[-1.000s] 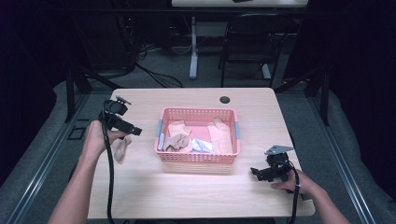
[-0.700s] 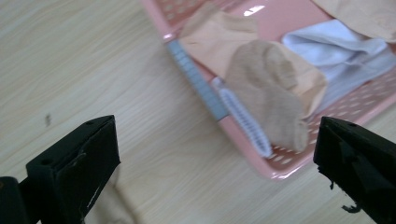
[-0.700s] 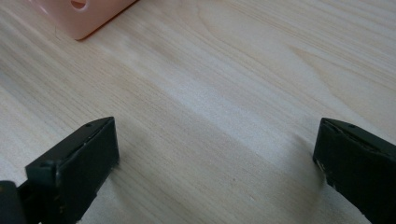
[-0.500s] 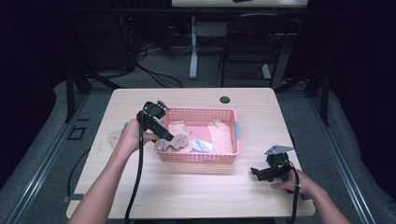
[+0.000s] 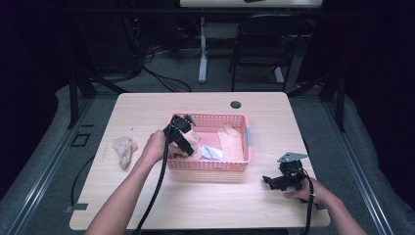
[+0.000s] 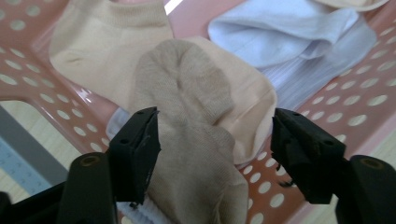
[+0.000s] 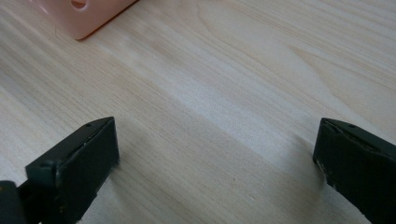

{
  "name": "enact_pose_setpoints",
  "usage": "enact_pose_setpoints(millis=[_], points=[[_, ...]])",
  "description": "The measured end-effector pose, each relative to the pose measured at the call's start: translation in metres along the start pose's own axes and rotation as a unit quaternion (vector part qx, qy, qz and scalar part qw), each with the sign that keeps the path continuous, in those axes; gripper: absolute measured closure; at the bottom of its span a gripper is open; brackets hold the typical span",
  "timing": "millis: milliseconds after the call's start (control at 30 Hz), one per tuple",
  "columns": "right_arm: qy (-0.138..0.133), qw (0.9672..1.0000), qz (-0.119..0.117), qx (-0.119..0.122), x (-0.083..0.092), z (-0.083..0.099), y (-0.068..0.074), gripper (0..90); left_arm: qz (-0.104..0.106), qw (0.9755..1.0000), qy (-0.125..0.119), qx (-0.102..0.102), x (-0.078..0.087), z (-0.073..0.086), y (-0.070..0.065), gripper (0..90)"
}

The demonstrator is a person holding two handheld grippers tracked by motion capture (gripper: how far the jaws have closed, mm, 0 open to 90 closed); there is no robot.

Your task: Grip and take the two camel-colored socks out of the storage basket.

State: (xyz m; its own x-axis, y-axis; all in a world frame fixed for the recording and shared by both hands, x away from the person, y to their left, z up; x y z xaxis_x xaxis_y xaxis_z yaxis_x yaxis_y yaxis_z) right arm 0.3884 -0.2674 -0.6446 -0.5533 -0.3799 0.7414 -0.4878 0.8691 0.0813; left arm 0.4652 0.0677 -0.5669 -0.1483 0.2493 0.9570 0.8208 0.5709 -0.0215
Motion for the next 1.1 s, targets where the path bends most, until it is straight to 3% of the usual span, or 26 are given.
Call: enact_pose_setpoints(millis=[133, 333, 400, 700, 900, 1100], points=[[0.0, 1.0, 0.0, 0.0, 0.0, 0.0, 0.0, 0.0, 0.008, 0.9999, 0.013, 0.007, -0.006, 0.004, 0.002, 39.0], [0.0, 1.0, 0.0, 0.0, 0.0, 0.0, 0.0, 0.0, 0.003, 0.9992, 0.038, 0.008, -0.015, 0.007, 0.006, 45.5], [0.0, 1.0, -0.001, 0.0, 0.0, 0.0, 0.0, 0.0, -0.007, 0.9984, 0.055, 0.0, -0.018, 0.01, 0.007, 47.4], [0.002, 1.0, 0.002, 0.001, 0.001, 0.001, 0.0, 0.0, 0.003, 0.9981, 0.06, 0.014, -0.025, 0.016, 0.01, 62.2], [0.002, 1.0, 0.002, 0.001, 0.001, 0.001, 0.0, 0.0, -0.005, 0.9982, 0.058, 0.011, -0.02, 0.016, 0.012, 74.1], [0.003, 1.0, 0.002, 0.002, 0.001, 0.001, 0.0, 0.0, -0.016, 0.999, 0.043, 0.004, -0.01, 0.014, 0.013, 77.4]])
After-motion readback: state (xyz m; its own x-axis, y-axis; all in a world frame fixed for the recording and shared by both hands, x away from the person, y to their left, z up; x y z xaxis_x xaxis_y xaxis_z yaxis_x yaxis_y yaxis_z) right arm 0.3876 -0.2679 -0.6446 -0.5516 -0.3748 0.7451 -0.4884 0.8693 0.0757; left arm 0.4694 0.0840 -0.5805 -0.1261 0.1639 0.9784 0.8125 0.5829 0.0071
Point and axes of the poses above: each handheld gripper's, and its own axes: x roughly backward along the jaws, z roughly out of its underside, y roughly to its left, the point moved 8 cm from there along -x, roughly forward along the jaws, and after that the axes turned 7 degrees about -x, right-handed, at the moved point
